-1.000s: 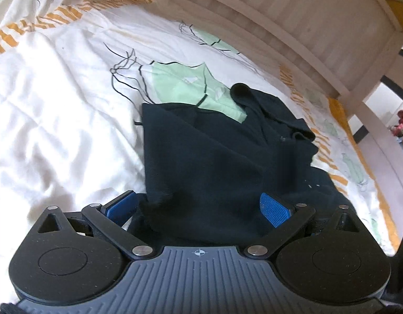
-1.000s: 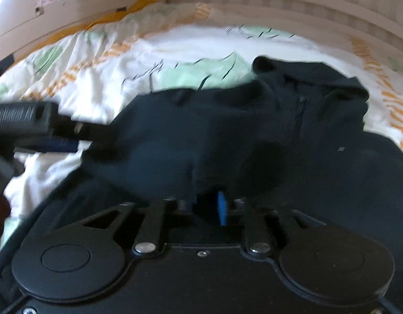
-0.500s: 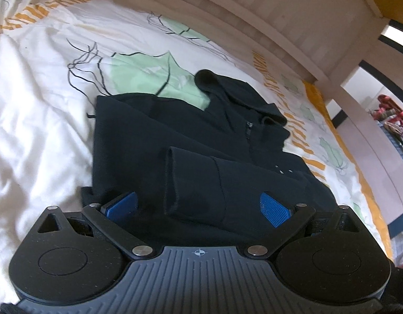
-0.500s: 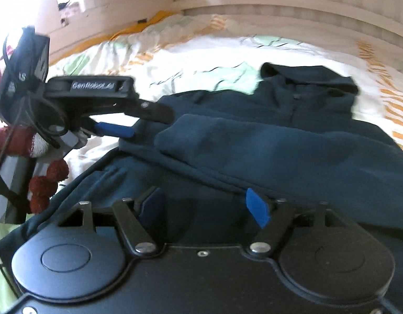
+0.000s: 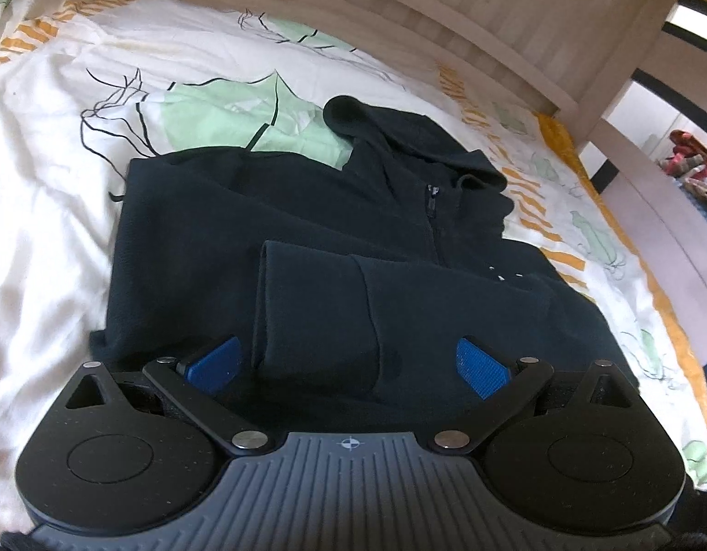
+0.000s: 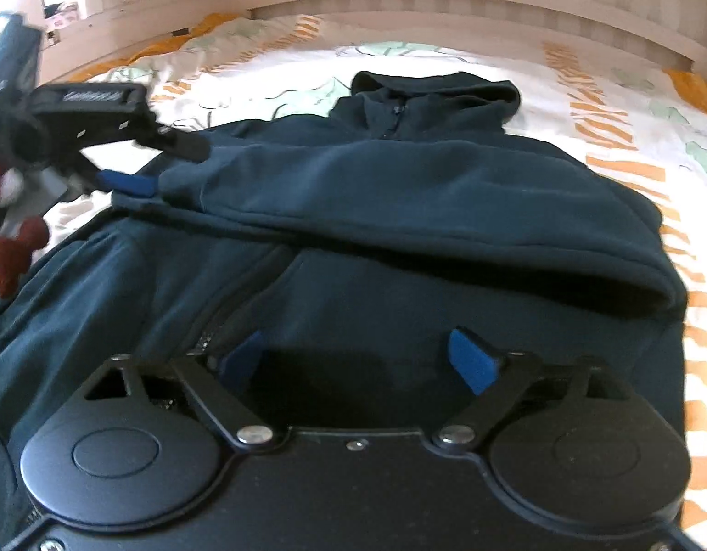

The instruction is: Fold large clothes

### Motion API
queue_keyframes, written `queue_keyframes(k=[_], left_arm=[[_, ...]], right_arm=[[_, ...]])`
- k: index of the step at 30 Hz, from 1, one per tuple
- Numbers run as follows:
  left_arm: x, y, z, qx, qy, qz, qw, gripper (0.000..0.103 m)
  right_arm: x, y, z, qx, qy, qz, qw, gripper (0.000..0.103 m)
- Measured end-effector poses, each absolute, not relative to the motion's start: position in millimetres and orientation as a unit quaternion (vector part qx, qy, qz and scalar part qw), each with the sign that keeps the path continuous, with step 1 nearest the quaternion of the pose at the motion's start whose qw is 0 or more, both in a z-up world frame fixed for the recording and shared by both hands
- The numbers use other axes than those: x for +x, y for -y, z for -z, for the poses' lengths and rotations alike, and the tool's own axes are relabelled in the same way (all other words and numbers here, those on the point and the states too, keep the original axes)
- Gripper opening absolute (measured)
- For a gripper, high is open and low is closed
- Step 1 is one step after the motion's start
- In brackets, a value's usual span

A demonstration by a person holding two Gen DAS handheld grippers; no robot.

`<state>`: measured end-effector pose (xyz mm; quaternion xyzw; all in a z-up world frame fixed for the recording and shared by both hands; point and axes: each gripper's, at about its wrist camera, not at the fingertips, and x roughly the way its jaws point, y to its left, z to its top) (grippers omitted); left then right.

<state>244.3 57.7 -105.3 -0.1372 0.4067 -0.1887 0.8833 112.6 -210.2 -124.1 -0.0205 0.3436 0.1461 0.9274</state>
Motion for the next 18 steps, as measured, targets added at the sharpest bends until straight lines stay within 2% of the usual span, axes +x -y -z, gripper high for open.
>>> queue_keyframes(k=[2,6,7,8,9,11,13,18], left_arm=[[252.2,-56.0,113.0,-0.149,-0.426,0.192,0.871,0.100],[254.4,-55.3,118.6,-0.148,-0.434,0.182,0.870,0.084],[253.6,-56.4,117.6,-0.145,-0.430,0.179,0.873,0.066],[252.8,-57.9,116.4,-0.144,-0.426,0.173,0.876,0.056],[253.0,-59.5,115.5,-0.146,-0.425,0.173,0.877,0.052],[251.3,-61.8,112.2,-0.161,-0.414,0.182,0.877,0.022],[248.4,-58.5,102.2,-0.169,-0.401,0.185,0.881,0.016],[232.6,-61.8,39.3,-0.210,-0.320,0.226,0.896,0.015]], right_arm=[[112.7,210.2,127.7,-0.022,-0.341,-0.148,0.928,0.097],[112.9,215.0,130.7,-0.010,-0.339,-0.151,0.929,0.099],[112.8,215.3,131.1,-0.009,-0.339,-0.152,0.929,0.099],[113.0,215.0,131.3,-0.010,-0.338,-0.151,0.929,0.099],[112.0,214.2,131.9,-0.011,-0.338,-0.151,0.929,0.099],[112.0,213.3,132.1,-0.013,-0.337,-0.150,0.929,0.100],[111.2,213.3,132.3,-0.013,-0.337,-0.150,0.930,0.100],[109.2,214.2,132.2,-0.011,-0.335,-0.149,0.930,0.100]])
